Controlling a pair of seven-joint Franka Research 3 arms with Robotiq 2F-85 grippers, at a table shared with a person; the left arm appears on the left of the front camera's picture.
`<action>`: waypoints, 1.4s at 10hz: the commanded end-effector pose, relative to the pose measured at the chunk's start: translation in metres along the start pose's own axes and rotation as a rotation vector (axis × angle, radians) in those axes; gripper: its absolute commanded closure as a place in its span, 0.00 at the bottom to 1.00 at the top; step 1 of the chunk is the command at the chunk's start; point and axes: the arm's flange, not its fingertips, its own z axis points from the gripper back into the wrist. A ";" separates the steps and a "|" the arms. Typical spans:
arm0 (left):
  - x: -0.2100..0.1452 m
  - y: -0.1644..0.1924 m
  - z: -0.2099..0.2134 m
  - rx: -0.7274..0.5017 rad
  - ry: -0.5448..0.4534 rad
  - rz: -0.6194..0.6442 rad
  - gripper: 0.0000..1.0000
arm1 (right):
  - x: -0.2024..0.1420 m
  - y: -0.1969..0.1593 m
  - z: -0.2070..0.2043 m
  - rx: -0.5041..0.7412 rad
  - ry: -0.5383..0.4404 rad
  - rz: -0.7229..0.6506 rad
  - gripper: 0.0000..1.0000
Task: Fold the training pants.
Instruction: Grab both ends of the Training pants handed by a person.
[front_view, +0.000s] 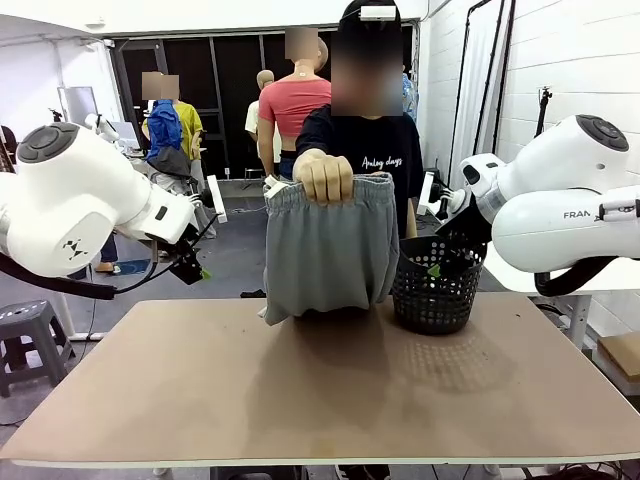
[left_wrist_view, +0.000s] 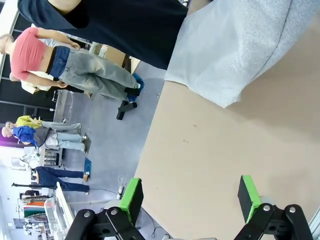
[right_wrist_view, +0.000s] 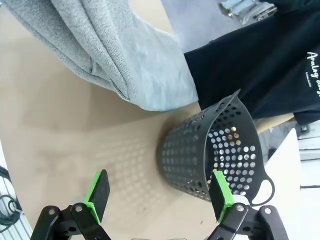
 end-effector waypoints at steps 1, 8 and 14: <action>0.001 -0.001 0.000 0.019 0.011 0.018 0.00 | 0.001 0.001 -0.001 0.005 -0.005 -0.007 0.00; 0.006 -0.003 -0.067 -0.099 0.106 -0.192 0.00 | -0.003 0.007 -0.047 0.052 0.015 0.089 0.00; -0.001 -0.005 -0.092 -0.149 -0.134 -0.307 0.00 | -0.012 0.008 -0.065 0.049 -0.138 0.118 0.00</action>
